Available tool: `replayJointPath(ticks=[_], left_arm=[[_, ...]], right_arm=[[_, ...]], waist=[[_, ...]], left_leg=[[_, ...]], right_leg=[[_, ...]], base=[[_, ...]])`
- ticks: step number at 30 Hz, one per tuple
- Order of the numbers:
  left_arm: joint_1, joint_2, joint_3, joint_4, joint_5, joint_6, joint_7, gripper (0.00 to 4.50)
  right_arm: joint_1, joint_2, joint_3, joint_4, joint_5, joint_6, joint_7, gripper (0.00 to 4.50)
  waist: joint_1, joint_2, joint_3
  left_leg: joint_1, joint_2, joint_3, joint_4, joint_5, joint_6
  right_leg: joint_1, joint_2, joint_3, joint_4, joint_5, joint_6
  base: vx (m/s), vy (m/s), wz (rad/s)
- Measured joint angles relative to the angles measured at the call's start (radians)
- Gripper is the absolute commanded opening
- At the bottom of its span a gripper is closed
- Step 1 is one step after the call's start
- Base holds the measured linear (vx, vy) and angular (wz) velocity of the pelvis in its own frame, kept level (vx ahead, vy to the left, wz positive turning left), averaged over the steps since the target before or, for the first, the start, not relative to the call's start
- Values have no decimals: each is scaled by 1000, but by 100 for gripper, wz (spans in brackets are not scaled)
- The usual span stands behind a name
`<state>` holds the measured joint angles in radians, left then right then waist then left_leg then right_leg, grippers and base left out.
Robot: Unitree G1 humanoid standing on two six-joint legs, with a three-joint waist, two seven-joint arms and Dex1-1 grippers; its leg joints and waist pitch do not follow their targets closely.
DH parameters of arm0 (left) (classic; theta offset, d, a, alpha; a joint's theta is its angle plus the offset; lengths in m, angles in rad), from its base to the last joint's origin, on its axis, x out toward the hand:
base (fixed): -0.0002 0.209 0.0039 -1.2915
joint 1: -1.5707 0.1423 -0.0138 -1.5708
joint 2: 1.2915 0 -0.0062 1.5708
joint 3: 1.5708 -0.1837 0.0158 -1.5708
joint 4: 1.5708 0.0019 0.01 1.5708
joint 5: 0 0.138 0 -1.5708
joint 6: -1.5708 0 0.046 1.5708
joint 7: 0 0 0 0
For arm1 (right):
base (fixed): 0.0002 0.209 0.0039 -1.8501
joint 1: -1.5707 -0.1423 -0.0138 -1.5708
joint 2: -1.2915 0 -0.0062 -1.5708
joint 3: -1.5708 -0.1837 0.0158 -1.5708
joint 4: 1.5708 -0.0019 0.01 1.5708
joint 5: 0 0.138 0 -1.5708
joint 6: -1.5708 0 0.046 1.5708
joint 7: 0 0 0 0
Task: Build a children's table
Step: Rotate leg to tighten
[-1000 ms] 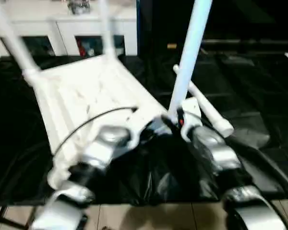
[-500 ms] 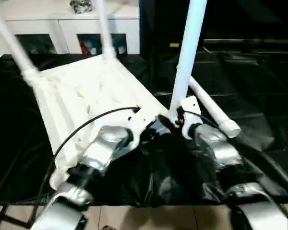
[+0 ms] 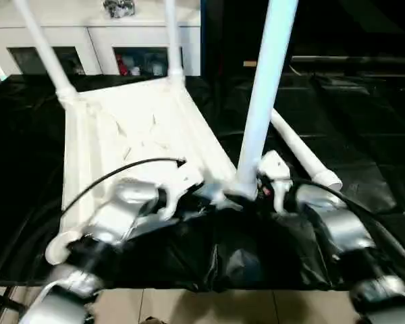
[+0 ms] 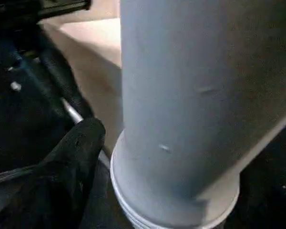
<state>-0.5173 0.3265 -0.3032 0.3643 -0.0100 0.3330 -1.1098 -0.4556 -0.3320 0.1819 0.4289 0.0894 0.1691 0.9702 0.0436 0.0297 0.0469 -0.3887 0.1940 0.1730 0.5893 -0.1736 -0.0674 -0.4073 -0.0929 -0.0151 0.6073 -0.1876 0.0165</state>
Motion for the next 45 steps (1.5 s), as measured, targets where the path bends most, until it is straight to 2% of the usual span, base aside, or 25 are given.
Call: replayJointPath(ticks=[8, 15, 17, 19, 21, 23, 27, 30, 32, 37, 40, 45], left_arm=[[10, 19, -9, -20, -9, 2, -44, 0], [11, 18, -8, -23, -12, 2, -37, 0], [10, -4, -2, -12, 4, 2, 10, 0], [1, -44, 12, 24, 28, 2, 92, 0], [-34, -99, 25, 72, 53, 12, 198, 0], [-46, -131, 29, 87, 59, 26, 259, 0], [-85, -221, 50, 136, 79, 64, 398, 0], [-86, -260, 68, 141, 79, 64, 443, 0], [-86, -264, 68, 140, 79, 64, 442, 0], [-85, -257, 67, 138, 79, 60, 424, 0], [-78, -239, 59, 128, 78, 52, 393, 0], [-52, -182, 49, 90, 64, 28, 291, 0]], right_arm=[[21, -20, 13, -54, 7, 29, 41, 279], [26, -19, 10, -66, 13, 48, 36, 270], [24, 11, -11, -43, -3, 48, -21, 270], [6, 69, -40, 19, -23, 34, -151, 270], [-46, 142, -83, 107, -34, 31, -321, 270], [-73, 169, -104, 147, -35, 30, -405, 270], [-124, 231, -156, 227, -42, 16, -585, 270], [-131, 243, -178, 251, -46, -10, -627, 270], [-131, 246, -190, 254, -44, -18, -622, 326], [-131, 252, -204, 254, -22, -26, -586, 370], [-131, 243, -196, 254, -22, -28, -552, 370], [-119, 179, -149, 232, -21, -29, -383, 370]], waist=[[13, 0, 0], [15, 0, 0], [12, 0, 0], [1, 0, 0], [-19, 0, 0], [-25, -1, 0], [-27, 1, -1], [-20, 1, -1], [-17, 1, -1], [-17, 2, -1], [-17, 2, -1], [-12, 2, -1]], left_leg=[[0, 0, 0, 0, 0, 0], [0, 0, 0, 0, 0, 0], [1, 0, 1, 1, 0, 0], [2, 0, 0, 1, 0, 0], [3, -1, 0, 2, 0, 0], [3, -1, -1, 2, 0, 0], [2, -1, -1, 0, 0, 0], [0, -1, 0, 1, 0, 0], [-1, -1, 0, 0, 0, 2], [0, 0, 1, 0, 1, 5], [0, 0, 1, 0, -1, 2], [-1, 0, 1, 0, -1, 3]], right_leg=[[0, 0, 0, 0, 0, 0], [0, 0, 0, 1, 0, 0], [0, 0, 0, 1, 0, 0], [0, 0, 1, 2, 0, -1], [0, 0, 2, 3, 2, -2], [0, 0, 2, 3, 2, -1], [-1, 0, 2, 2, 2, -1], [-1, 0, 1, -1, 1, 1], [-1, 0, 1, -4, 1, 1], [-1, 0, 1, -4, 1, 1], [-1, 0, 1, -4, 1, 1], [-1, 0, 0, -4, 1, 1]], base=[[0, 0, 0], [0, 0, 0], [0, 0, 0], [0, 0, 0], [0, 0, 0], [0, 0, 0], [0, 0, 0], [0, 0, 0], [0, 0, 0], [0, 0, 0], [0, 0, 0], [0, 0, 0]])
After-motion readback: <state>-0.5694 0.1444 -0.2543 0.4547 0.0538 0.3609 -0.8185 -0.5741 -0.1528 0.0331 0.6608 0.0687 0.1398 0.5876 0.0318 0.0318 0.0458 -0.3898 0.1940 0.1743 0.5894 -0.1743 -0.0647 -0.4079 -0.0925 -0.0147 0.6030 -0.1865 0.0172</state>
